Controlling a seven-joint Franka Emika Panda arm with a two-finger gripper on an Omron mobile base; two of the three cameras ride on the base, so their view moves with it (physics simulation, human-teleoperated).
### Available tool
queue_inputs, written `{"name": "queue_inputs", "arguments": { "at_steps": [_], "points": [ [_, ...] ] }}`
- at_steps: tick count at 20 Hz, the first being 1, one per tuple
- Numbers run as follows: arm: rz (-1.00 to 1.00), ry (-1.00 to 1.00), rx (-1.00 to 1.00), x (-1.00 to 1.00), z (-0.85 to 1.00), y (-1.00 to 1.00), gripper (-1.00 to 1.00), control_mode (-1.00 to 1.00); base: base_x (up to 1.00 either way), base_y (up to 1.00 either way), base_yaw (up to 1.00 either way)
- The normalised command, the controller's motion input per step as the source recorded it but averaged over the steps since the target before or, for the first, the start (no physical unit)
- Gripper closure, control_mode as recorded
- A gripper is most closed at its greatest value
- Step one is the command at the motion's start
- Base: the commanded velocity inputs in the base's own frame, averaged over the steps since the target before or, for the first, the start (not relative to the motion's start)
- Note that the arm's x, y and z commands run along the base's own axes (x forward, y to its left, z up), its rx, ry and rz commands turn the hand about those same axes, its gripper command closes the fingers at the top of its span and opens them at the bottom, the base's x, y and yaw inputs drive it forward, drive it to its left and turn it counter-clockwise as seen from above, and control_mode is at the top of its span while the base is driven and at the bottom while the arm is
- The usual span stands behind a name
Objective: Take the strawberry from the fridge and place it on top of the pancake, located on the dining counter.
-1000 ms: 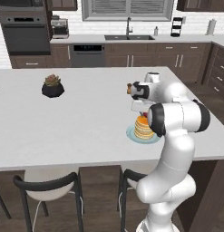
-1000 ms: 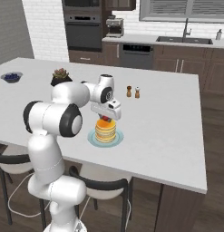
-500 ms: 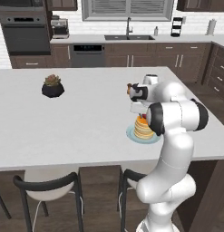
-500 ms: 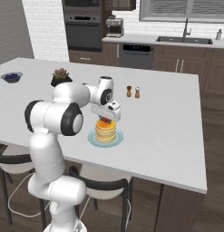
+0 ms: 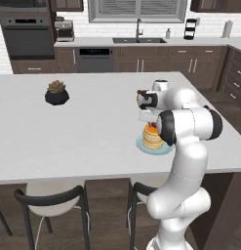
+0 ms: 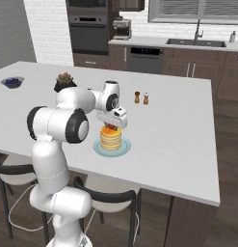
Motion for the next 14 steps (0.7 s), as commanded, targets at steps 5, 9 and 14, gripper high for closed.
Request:
{"name": "queue_inputs", "arguments": {
  "at_steps": [5, 9, 14],
  "points": [
    [0.0, -0.02, 0.0, -0.44, -0.21, 0.0, -1.0, -1.0, 0.0, 0.0, 0.0],
    [0.01, -0.03, 0.0, -0.38, -0.03, 0.0, -1.0, -1.0, 0.0, 0.0, 0.0],
    [0.0, 0.0, 0.0, -0.04, 0.13, 0.0, -1.0, -1.0, 0.0, 0.0, 0.0]
  ]
}}
